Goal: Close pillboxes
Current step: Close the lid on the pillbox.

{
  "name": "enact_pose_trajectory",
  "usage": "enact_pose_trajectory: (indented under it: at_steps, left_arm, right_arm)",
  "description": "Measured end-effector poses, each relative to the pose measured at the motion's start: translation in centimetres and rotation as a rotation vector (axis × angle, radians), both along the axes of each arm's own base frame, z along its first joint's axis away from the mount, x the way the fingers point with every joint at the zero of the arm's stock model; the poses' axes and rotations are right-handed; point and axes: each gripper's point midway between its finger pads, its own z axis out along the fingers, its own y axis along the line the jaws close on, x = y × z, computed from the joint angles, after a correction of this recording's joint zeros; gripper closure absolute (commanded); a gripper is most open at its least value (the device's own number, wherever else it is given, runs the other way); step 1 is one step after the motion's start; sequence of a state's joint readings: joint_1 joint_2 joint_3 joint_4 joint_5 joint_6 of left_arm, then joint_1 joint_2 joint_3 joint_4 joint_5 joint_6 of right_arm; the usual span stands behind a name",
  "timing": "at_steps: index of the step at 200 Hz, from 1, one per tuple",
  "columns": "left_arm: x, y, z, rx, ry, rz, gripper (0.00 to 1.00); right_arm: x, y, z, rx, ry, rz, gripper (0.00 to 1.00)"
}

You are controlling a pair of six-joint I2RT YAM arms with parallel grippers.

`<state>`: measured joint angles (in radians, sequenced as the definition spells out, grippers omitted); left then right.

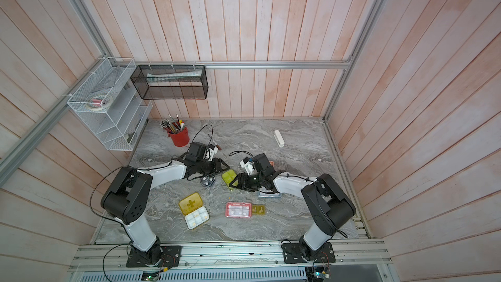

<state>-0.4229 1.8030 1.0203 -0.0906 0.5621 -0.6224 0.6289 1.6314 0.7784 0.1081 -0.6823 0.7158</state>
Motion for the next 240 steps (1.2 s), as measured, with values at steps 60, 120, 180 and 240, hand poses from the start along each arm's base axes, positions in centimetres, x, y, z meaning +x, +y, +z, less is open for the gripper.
enact_pose_trajectory:
  at_steps: [60,120,180,240]
  left_arm:
    - [2.5,-0.3,-0.5,0.013,-0.012,-0.014,0.45]
    - [2.6,-0.6,-1.6,0.016,0.007,-0.031,0.46]
    - [1.8,-0.5,-2.4,0.007,0.029,-0.042,0.46]
    - [0.8,-0.5,-3.2,-0.016,0.057,-0.041,0.46]
  right_arm:
    - [0.4,0.5,-1.2,0.0,0.014,-0.009,0.4]
    - [0.4,0.5,-1.5,-0.004,0.02,-0.01,0.4]
    - [0.5,0.5,-3.0,-0.027,0.051,-0.01,0.4]
    - [1.3,0.6,-3.3,-0.026,0.051,-0.022,0.4]
